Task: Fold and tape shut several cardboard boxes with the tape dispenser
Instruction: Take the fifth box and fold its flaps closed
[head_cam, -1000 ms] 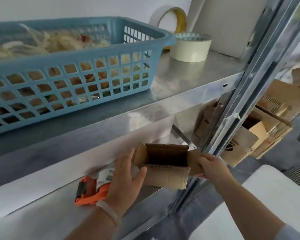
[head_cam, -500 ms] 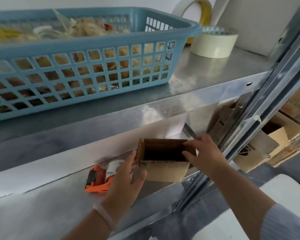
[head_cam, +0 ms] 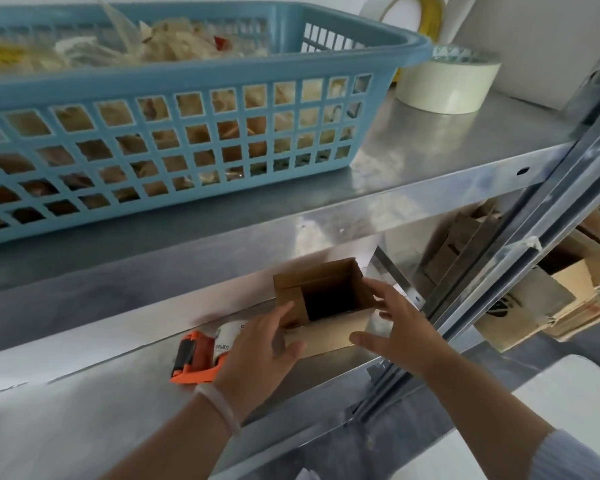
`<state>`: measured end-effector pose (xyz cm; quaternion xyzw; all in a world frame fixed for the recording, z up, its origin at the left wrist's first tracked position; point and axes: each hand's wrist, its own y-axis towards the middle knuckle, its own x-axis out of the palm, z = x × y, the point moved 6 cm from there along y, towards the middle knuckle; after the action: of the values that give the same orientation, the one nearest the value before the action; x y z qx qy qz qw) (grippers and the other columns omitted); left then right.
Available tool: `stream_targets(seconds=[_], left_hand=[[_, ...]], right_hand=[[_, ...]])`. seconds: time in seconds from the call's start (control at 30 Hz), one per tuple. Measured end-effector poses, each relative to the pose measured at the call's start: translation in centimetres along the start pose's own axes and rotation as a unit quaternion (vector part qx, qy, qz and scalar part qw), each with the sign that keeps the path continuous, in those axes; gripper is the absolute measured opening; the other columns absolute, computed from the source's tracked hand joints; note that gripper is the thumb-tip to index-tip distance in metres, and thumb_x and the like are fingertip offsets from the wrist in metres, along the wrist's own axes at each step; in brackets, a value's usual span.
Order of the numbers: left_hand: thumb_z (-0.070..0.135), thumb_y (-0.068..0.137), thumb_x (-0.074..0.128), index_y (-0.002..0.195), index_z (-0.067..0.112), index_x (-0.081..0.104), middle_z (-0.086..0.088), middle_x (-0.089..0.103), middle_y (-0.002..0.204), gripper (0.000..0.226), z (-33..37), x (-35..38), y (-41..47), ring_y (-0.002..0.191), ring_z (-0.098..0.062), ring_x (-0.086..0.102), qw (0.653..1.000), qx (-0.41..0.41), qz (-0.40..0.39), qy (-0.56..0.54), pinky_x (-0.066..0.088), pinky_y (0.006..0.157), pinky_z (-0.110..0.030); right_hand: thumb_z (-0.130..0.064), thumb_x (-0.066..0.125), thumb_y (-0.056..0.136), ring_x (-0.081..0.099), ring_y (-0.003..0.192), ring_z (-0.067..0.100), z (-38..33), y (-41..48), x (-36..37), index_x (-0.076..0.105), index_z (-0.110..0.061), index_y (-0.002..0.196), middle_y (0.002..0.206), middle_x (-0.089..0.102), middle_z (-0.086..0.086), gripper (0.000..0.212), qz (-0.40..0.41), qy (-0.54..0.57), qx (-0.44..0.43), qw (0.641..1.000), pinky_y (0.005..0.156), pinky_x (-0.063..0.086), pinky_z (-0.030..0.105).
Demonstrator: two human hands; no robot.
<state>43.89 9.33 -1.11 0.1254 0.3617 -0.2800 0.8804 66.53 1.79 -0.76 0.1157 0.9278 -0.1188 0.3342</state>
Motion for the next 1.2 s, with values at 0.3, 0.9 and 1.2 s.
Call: stream_targets(seconds=[0.3, 0.9, 1.2], left_hand=[[0.043, 0.093, 0.058, 0.130, 0.038, 0.054, 0.026, 0.052, 0.109, 0.038, -0.1, 0.0, 1.4, 0.108, 0.005, 0.044, 0.998, 0.031, 0.006, 0.047, 0.031, 0.092, -0.008], [0.044, 0.084, 0.069, 0.127, 0.030, 0.060, 0.020, 0.041, 0.128, 0.045, -0.9, 0.1, 2.0, 0.121, -0.005, 0.042, 0.999, 0.010, 0.022, 0.042, 0.035, 0.108, -0.027], [0.070, 0.083, 0.038, 0.112, 0.040, 0.070, 0.019, 0.062, 0.125, 0.053, -1.4, -0.4, 1.9, 0.110, -0.015, 0.052, 0.973, 0.017, 0.090, 0.210, 0.049, 0.088, -0.042]], right_hand=[[-0.047, 0.070, 0.084, 0.049, 0.117, 0.000, -0.1, 0.4, 0.7, 0.054, -0.042, 0.127, 0.126, 0.054, -0.020, 0.046, 0.013, -0.110, -0.033, 0.993, 0.104, 0.043, 0.028], [-0.032, 0.070, 0.088, 0.035, 0.135, -0.001, 1.2, 3.1, 0.5, 0.043, -0.051, 0.137, 0.151, 0.031, -0.027, 0.059, -0.060, -0.066, -0.060, 0.994, 0.115, 0.034, 0.037], [-0.056, 0.056, 0.089, 0.024, 0.144, 0.010, 1.5, 1.7, 4.0, 0.015, -0.060, 0.142, 0.155, -0.012, -0.029, 0.067, -0.042, -0.144, -0.090, 0.985, 0.112, 0.038, 0.040]])
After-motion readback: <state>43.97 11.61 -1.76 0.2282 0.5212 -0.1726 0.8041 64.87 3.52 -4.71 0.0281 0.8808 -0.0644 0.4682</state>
